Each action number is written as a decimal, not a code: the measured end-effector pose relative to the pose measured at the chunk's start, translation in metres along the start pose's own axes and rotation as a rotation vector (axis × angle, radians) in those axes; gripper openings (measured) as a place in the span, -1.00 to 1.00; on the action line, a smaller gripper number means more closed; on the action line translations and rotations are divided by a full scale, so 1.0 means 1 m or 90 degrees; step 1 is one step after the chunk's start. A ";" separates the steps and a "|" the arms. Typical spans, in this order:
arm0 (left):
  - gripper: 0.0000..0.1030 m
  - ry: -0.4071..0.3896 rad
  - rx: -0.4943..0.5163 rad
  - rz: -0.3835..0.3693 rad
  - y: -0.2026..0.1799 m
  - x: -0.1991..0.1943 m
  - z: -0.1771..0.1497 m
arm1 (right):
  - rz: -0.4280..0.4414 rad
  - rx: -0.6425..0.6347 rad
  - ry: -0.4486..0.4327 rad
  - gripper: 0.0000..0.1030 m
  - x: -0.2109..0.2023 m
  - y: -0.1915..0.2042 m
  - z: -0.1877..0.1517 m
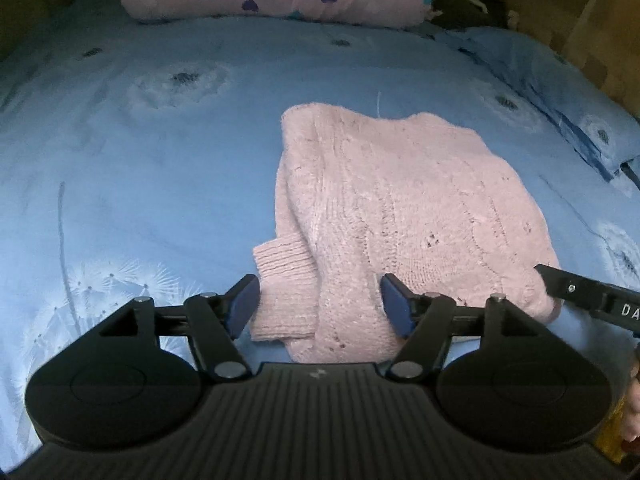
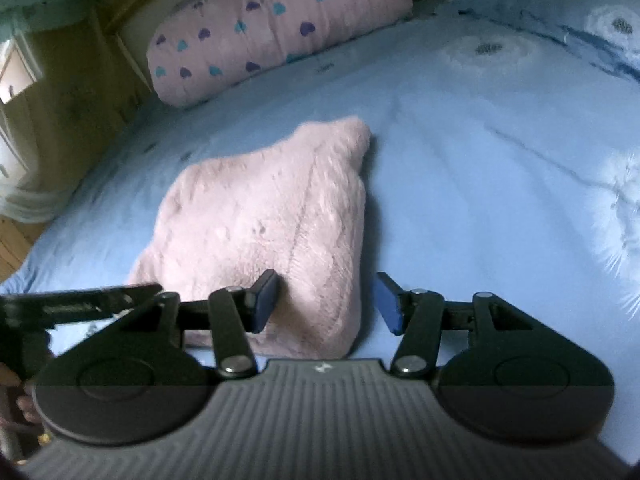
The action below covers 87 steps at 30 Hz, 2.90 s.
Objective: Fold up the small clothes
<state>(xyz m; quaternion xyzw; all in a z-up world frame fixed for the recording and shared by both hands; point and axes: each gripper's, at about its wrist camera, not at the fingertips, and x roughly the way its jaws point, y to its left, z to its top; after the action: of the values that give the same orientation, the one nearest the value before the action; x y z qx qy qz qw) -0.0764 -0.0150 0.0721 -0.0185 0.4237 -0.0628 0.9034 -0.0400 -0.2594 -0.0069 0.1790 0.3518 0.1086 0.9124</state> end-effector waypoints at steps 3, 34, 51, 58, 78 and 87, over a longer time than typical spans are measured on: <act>0.41 -0.014 0.005 0.011 -0.008 -0.011 -0.003 | -0.004 -0.006 -0.018 0.10 -0.007 0.003 -0.002; 1.00 -0.006 0.032 0.118 -0.054 0.003 -0.072 | -0.118 -0.204 -0.068 0.66 -0.015 0.028 -0.071; 1.00 -0.020 0.040 0.122 -0.057 0.004 -0.077 | -0.118 -0.196 -0.067 0.67 -0.013 0.029 -0.072; 1.00 -0.022 0.043 0.119 -0.056 0.005 -0.078 | -0.118 -0.199 -0.068 0.69 -0.013 0.028 -0.072; 1.00 -0.021 0.038 0.114 -0.054 0.006 -0.077 | -0.116 -0.196 -0.067 0.69 -0.013 0.026 -0.073; 1.00 -0.025 0.040 0.114 -0.053 0.006 -0.078 | -0.120 -0.199 -0.069 0.69 -0.013 0.027 -0.073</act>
<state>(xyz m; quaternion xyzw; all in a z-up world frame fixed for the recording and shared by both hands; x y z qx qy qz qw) -0.1378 -0.0670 0.0217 0.0464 0.4039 0.0056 0.9136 -0.1013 -0.2210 -0.0383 0.0068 0.2964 0.0662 0.9528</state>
